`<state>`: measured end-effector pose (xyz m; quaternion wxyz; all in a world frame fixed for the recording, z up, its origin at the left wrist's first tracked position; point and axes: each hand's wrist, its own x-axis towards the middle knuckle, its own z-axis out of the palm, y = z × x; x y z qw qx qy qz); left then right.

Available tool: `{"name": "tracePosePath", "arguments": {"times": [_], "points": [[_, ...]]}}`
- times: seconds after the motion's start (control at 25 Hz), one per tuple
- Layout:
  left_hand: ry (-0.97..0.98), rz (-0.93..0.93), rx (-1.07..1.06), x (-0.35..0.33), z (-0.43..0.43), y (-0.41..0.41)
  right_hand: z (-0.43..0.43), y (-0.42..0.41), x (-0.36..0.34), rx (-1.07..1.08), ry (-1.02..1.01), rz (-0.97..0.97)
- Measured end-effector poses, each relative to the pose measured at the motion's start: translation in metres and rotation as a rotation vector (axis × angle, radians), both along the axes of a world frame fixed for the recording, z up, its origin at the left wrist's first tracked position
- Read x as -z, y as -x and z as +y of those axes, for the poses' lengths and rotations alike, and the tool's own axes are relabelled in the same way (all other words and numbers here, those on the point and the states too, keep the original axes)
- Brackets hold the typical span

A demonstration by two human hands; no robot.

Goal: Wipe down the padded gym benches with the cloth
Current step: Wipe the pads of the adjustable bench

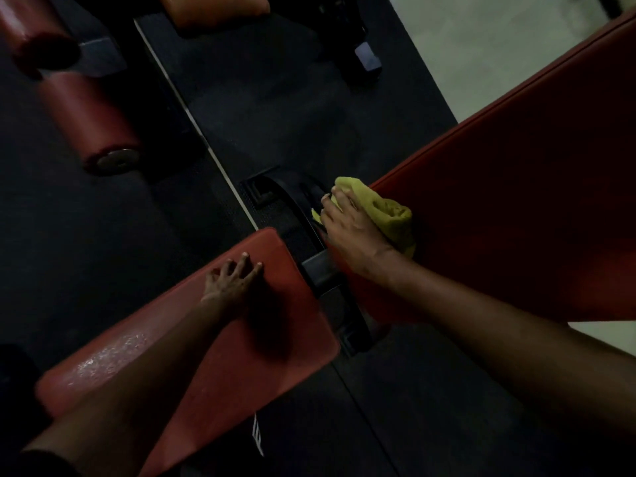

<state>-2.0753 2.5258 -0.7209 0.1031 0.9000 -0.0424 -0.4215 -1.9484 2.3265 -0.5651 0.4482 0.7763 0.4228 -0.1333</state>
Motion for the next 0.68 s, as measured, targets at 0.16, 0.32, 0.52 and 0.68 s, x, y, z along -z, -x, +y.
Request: {"name": "tracePosePath", "arguments": {"times": [0.16, 0.32, 0.52, 0.68], "points": [[0.037, 0.020, -0.024, -0.005, -0.001, -0.004, 0.003, 0.001, 0.000, -0.057, 0.004, -0.073], [0.034, 0.029, 0.025, -0.001, 0.010, -0.005, 0.028, 0.007, 0.034, -0.091, 0.062, -0.081], [0.033, 0.067, 0.023, -0.007, 0.008, -0.014, -0.031, 0.045, 0.056, -0.087, -0.058, -0.010], [0.275, -0.107, -0.135, -0.034, -0.009, -0.041, -0.054, 0.061, 0.056, -0.062, -0.178, -0.008]]}}
